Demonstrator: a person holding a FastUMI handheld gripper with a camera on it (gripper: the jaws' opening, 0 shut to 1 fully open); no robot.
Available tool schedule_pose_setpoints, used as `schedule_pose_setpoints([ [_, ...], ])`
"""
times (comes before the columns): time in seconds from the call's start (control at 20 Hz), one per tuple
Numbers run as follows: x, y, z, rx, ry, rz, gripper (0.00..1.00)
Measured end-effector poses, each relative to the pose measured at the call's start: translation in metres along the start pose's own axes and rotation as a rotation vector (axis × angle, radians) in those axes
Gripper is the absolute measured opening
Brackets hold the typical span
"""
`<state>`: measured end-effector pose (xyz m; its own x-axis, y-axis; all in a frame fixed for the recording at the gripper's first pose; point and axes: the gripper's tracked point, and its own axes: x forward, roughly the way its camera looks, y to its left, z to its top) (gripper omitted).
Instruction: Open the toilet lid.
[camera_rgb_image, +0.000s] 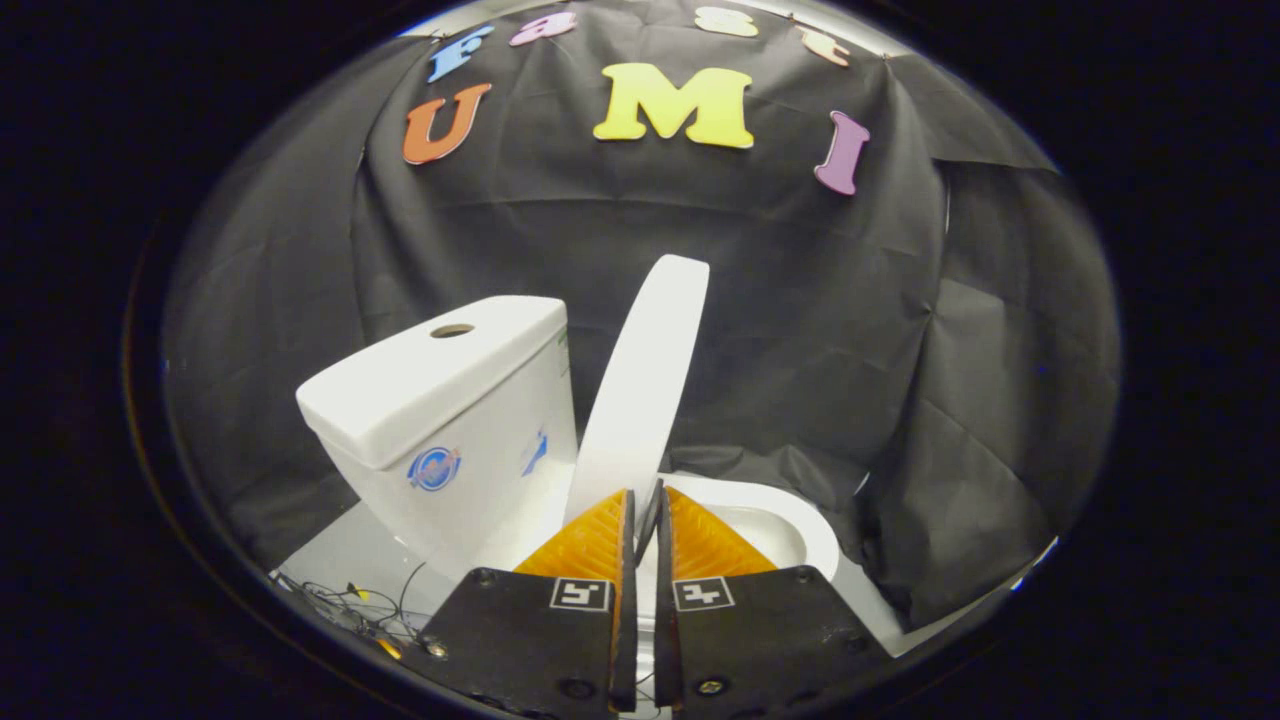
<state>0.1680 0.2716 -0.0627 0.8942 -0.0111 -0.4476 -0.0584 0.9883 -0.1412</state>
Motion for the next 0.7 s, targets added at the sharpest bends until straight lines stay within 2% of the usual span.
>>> schedule_pose_setpoints([
  [0.25, 0.002, 0.017, 0.005, -0.038, -0.002, -0.004, 0.10],
  [0.7, 0.006, 0.056, 0.010, -0.103, 0.005, 0.039, 0.10],
])
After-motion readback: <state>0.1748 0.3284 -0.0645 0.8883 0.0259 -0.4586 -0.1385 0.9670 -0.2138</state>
